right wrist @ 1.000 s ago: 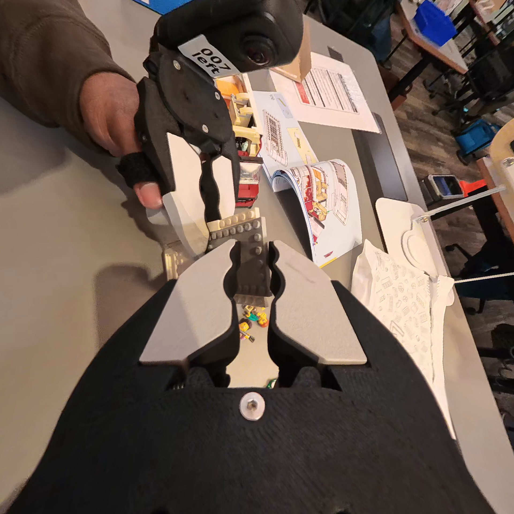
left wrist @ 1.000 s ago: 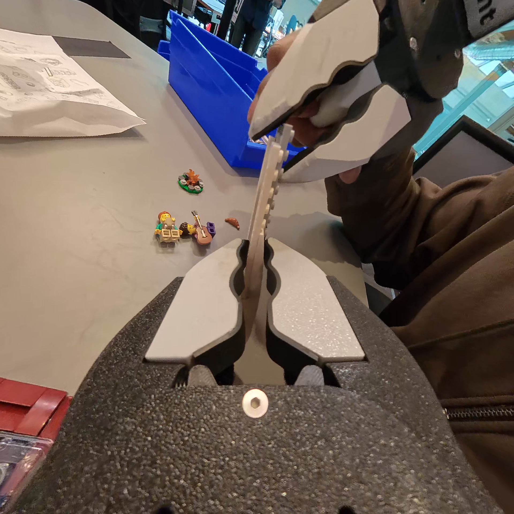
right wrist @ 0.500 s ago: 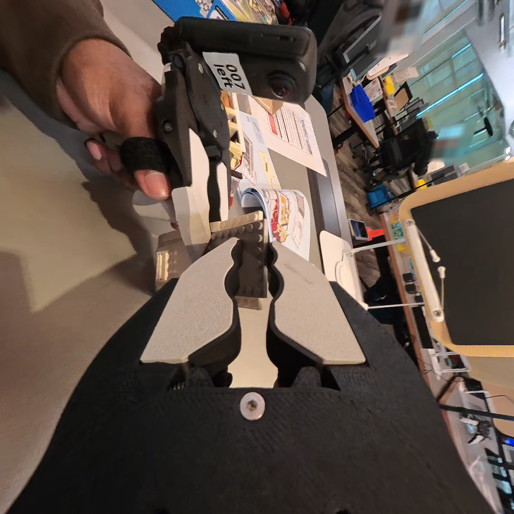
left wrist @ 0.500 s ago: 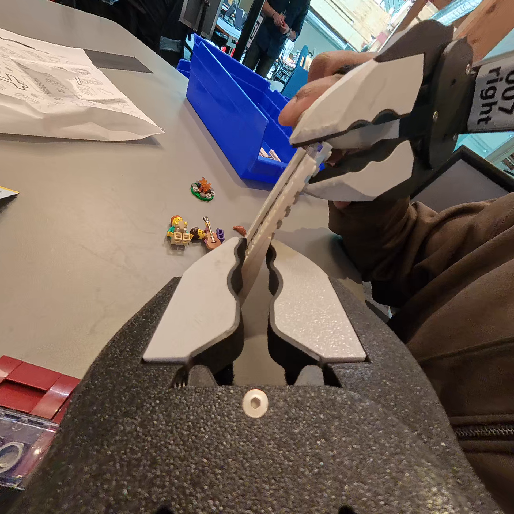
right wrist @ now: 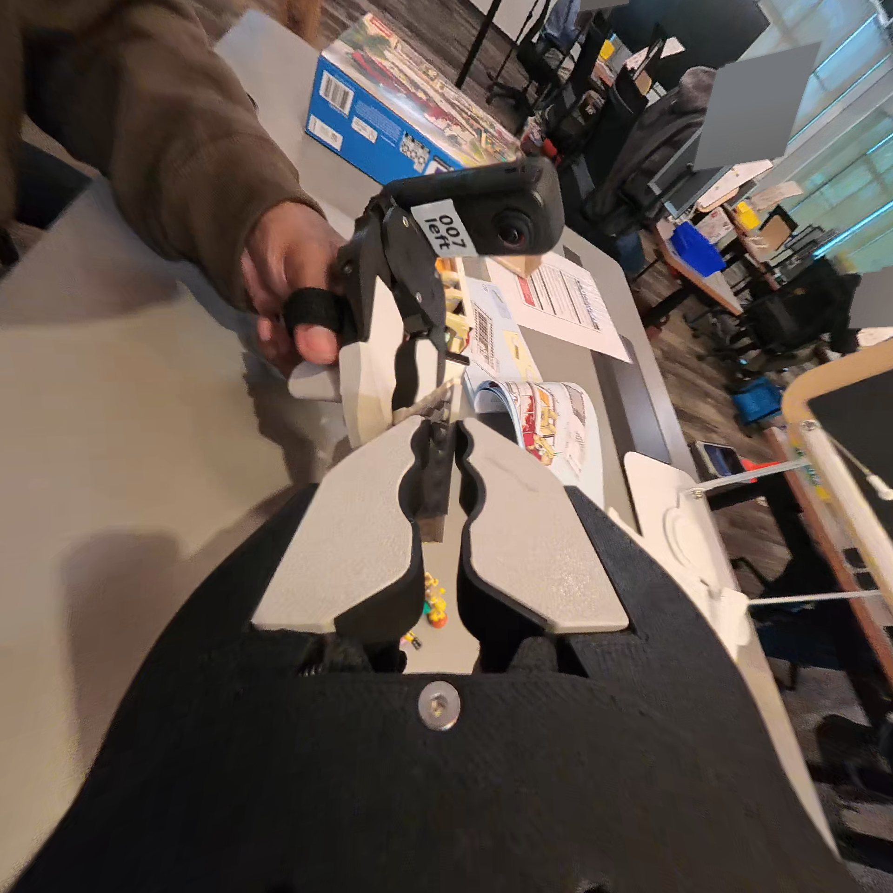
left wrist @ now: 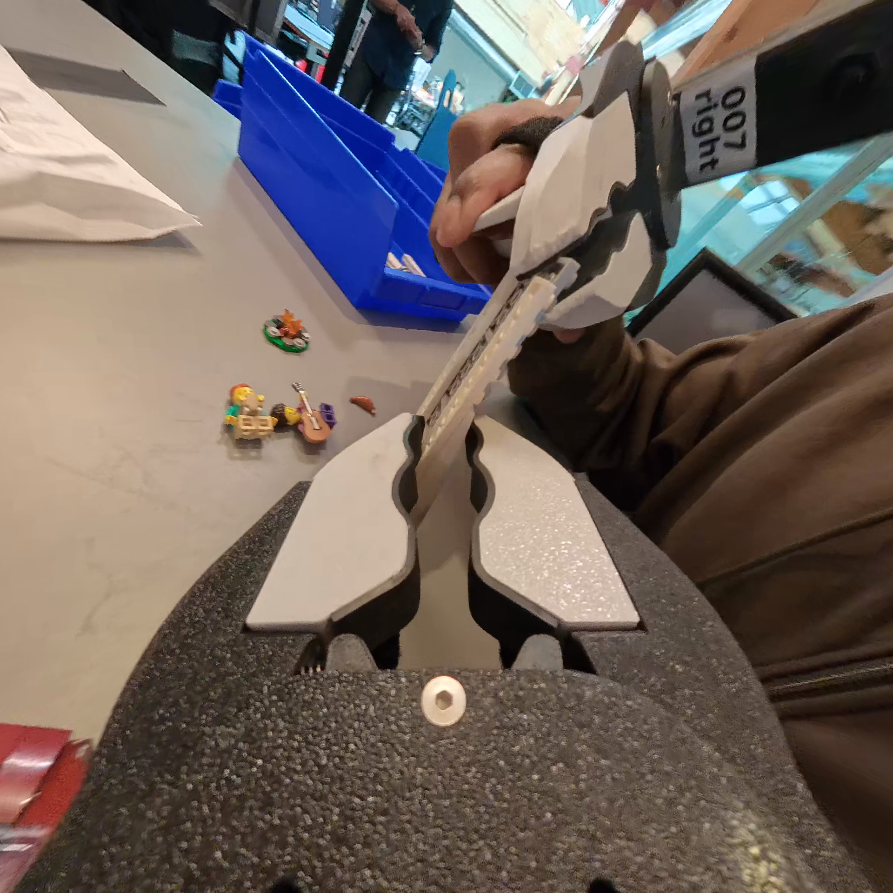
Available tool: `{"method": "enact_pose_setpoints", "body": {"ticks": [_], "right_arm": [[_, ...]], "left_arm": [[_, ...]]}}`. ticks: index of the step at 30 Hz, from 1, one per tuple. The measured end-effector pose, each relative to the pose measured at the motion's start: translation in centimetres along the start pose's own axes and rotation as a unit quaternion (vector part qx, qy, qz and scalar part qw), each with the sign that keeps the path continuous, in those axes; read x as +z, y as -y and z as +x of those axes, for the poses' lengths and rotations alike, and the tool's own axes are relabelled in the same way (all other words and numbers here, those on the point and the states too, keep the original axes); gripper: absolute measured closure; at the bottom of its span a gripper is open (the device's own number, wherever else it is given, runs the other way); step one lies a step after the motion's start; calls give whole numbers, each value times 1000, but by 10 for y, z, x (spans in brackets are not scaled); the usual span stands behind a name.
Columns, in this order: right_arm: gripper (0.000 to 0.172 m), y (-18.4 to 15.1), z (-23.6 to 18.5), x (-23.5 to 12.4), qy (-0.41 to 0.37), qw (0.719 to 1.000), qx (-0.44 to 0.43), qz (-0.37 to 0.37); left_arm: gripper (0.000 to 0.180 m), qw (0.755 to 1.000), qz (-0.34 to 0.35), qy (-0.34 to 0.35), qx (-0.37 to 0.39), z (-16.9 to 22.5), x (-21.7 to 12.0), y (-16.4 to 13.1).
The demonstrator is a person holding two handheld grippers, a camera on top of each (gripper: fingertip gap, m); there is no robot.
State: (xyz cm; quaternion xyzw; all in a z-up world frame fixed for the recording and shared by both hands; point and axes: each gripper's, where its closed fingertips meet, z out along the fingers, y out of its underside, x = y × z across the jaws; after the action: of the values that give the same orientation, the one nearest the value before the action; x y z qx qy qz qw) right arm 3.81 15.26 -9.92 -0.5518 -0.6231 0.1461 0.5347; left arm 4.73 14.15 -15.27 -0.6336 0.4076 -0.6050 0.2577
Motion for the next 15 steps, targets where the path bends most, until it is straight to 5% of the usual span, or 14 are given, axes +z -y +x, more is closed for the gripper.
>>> {"method": "enact_pose_setpoints", "body": {"ticks": [6,15], "right_arm": [[166,9,0,-3,18,998,47,29],[167,8,-5,0,49,994,91,38]], "left_arm": [[164,989,1,64,134,-2,-8,11],[162,954,21,74,289,16,-17,26]]}}
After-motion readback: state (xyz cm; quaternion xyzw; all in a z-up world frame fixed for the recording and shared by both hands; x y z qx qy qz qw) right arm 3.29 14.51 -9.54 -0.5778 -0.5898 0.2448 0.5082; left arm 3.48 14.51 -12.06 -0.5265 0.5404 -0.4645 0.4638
